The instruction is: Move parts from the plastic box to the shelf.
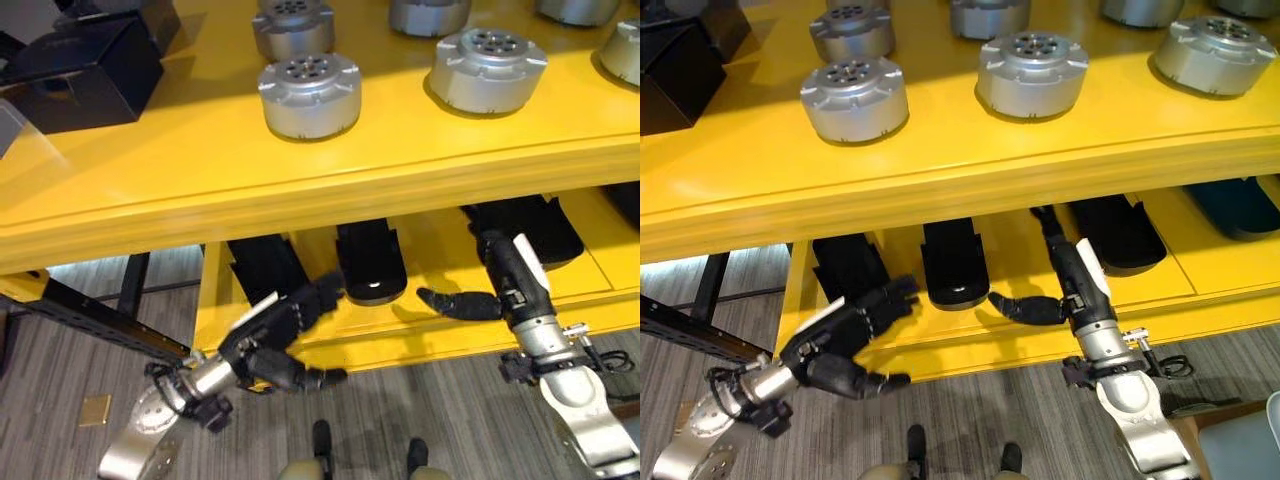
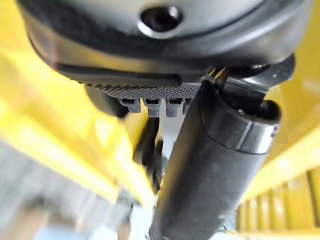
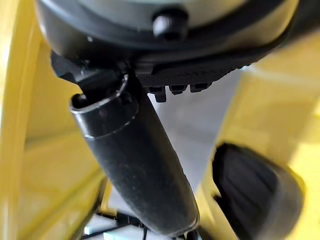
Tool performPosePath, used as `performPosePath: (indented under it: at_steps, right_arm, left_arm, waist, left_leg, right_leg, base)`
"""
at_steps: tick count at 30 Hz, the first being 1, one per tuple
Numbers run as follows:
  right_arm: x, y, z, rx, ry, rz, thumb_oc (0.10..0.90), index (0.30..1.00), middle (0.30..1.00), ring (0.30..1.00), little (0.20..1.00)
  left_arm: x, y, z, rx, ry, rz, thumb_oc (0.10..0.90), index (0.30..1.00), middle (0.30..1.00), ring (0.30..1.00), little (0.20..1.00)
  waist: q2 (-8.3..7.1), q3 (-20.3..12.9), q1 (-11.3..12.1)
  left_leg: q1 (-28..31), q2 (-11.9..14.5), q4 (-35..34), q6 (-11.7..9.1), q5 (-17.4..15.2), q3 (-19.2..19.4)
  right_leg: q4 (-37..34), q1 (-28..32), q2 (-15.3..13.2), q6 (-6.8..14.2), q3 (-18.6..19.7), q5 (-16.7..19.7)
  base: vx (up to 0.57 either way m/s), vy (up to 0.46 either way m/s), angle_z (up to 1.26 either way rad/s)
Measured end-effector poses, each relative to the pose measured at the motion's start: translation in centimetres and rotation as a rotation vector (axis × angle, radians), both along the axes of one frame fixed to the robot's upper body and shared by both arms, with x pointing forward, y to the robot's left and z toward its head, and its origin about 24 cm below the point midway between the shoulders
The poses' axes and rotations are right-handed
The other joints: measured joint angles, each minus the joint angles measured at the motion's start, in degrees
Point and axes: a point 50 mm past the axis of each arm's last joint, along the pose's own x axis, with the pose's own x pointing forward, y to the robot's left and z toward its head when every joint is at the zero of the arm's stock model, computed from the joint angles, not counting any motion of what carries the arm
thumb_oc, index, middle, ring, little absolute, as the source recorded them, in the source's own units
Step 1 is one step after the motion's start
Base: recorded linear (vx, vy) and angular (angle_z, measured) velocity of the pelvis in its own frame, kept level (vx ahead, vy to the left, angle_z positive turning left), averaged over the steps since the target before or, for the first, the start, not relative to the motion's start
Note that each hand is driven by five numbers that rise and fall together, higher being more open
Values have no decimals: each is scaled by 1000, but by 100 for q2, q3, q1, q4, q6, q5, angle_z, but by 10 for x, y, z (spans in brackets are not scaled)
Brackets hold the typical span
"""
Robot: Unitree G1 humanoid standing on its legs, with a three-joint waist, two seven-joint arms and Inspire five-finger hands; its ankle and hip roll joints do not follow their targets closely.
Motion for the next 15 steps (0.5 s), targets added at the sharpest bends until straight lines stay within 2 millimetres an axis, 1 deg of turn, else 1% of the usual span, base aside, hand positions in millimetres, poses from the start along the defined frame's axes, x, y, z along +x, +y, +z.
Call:
performPosePath:
  at_steps: [2, 3, 6, 7, 8, 9, 13, 15]
  right_arm:
    - [-7, -1, -4, 45, 64, 69, 900, 1000, 1000, 1000, 1000]
    - [-12, -1, -8, 58, 107, 126, 900, 1000, 1000, 1000, 1000]
    - [-18, 3, -12, 75, 160, 219, 900, 1000, 1000, 1000, 1000]
    - [-20, 5, -11, 82, 170, 252, 900, 1000, 1000, 1000, 1000]
    - [-22, 12, -8, 78, 174, 331, 900, 1000, 1000, 1000, 1000]
    - [-23, 15, -5, 80, 173, 365, 900, 1000, 1000, 1000, 1000]
    - [-22, 28, 2, 105, 139, 458, 900, 1000, 1000, 1000, 1000]
    - [-20, 33, 2, 141, 128, 463, 900, 1000, 1000, 1000, 1000]
  left_arm:
    - [-1, 1, 1, -87, 40, -23, 900, 1000, 1000, 1000, 1000]
    - [-1, 4, 4, -153, 47, -22, 900, 1000, 1000, 1000, 1000]
    - [2, 10, 13, -262, 15, -13, 900, 1000, 1000, 1000, 1000]
    - [3, 12, 16, -282, 1, -16, 900, 1000, 1000, 1000, 1000]
    - [3, 17, 20, -343, -14, -30, 900, 1000, 1000, 1000, 1000]
    - [2, 17, 21, -356, -21, -44, 900, 1000, 1000, 1000, 1000]
    - [1, 11, 21, -487, -25, -134, 900, 1000, 1000, 1000, 1000]
    - [4, 8, 21, -543, -38, -153, 900, 1000, 1000, 1000, 1000]
  waist:
    - [-11, 4, -11]
    - [-35, 19, -7]
    - [-88, 50, -33]
    - [-102, 57, -36]
    - [-126, 71, -47]
    - [-138, 76, -42]
    - [-201, 71, -13]
    - [-235, 70, -3]
  left_leg:
    - [22, -4, 1, 12, -40, 3]
    - [61, -2, 1, 16, -11, 7]
    - [137, -3, 6, 17, -20, 14]
    - [140, -3, 17, 17, -20, 14]
    - [161, -6, 20, 16, -21, 20]
    - [178, -7, 20, 15, -25, 17]
    - [198, -22, 21, 14, -39, 21]
    - [203, -34, 21, 19, -45, 26]
  right_leg:
    - [-27, 41, 1, 1, -11, 0]
    - [-36, 85, 5, 1, -10, 0]
    - [-74, 170, 7, 2, -9, 0]
    - [-81, 175, 8, 2, -8, 0]
    - [-110, 212, 8, 1, -12, 4]
    - [-117, 236, 8, 1, -17, 4]
    - [-118, 256, -7, 1, -19, 4]
    - [-108, 258, -20, 2, -20, 4]
  base:
    - [18, 8, 0]
    - [0, 0, 0]
    - [5, 14, -1]
    - [21, 65, -1]
    - [19, 107, 1]
    - [16, 128, 2]
    - [10, 131, 0]
    - [7, 163, 0]
